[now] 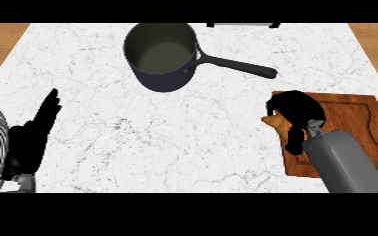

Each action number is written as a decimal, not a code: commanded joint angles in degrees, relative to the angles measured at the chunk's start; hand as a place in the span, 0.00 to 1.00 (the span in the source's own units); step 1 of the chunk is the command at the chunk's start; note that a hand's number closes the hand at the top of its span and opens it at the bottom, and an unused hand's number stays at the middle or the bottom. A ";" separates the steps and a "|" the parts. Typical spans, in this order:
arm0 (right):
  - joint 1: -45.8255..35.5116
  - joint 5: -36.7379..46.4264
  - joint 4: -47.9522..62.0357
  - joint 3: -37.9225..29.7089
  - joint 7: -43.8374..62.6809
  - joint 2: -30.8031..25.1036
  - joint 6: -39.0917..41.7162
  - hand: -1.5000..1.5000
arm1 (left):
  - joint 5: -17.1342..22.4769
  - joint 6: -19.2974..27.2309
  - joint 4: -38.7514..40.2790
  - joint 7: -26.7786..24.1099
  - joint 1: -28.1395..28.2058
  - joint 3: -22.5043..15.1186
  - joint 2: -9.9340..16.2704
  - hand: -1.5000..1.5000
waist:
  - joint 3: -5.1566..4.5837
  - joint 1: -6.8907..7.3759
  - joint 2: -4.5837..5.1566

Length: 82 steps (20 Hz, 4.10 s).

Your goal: Pick the croissant from the cutting board and place it in the pot

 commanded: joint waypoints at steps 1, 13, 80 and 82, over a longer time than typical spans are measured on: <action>-3.04 -1.48 -2.09 6.06 10.06 18.83 0.06 1.00 | -0.48 -0.78 0.25 -1.38 -0.69 -1.17 -0.16 0.50 | 0.28 3.27 0.56; -19.64 -6.47 -10.23 26.70 46.54 19.77 -18.59 1.00 | -0.63 -1.87 2.06 1.06 -4.62 -2.12 -0.19 0.50 | 0.31 4.39 -0.01; -56.31 -45.17 49.47 -17.44 -7.47 19.82 -75.30 0.00 | -2.12 -2.25 2.60 0.74 -5.29 1.19 -1.65 0.50 | 0.46 2.80 1.66; -54.47 -48.98 48.65 -16.11 -8.13 19.82 -71.90 0.00 | -1.91 -2.59 2.16 -0.19 -2.80 0.43 -2.89 0.50 | 0.44 2.17 1.11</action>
